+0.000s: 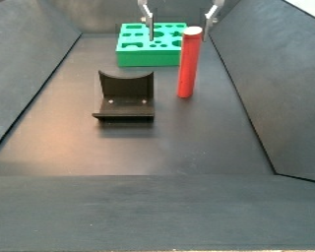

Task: Pick up the oval object. Move up. Move to above the board. Insert the oval object.
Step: Pick up the oval object.

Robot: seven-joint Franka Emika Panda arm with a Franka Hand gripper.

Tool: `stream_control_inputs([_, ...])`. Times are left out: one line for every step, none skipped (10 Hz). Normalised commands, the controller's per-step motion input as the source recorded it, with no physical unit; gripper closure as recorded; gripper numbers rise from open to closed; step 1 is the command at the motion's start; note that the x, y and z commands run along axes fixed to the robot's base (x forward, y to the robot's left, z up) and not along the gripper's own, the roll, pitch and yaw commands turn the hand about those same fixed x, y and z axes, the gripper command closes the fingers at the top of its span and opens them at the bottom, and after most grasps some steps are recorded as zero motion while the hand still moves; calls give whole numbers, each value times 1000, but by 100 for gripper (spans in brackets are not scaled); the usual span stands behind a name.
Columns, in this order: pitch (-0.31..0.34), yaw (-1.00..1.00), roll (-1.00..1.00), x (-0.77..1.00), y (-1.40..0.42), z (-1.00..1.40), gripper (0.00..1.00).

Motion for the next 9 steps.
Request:
stream_control_inputs([-76, -486, 0, 14, -269, -117, 0])
stream_control_inputs([-36, -689, 0, 0, -174, -66, 0])
stream_control_inputs([0, -760, 1, 0, -151, -34, 0])
stream_control_inputs([0, -826, 10, -37, -114, -40, 0])
stream_control_inputs([0, -840, 27, -120, -100, -74, 0])
stream_control_inputs([0, -786, 51, -217, -77, -126, 0])
stream_control_inputs([10, -683, 104, -366, 0, -191, 0])
stream_control_inputs([23, -643, 123, -391, 0, -220, 0])
stream_control_inputs([0, -617, 104, -360, -9, -191, 0])
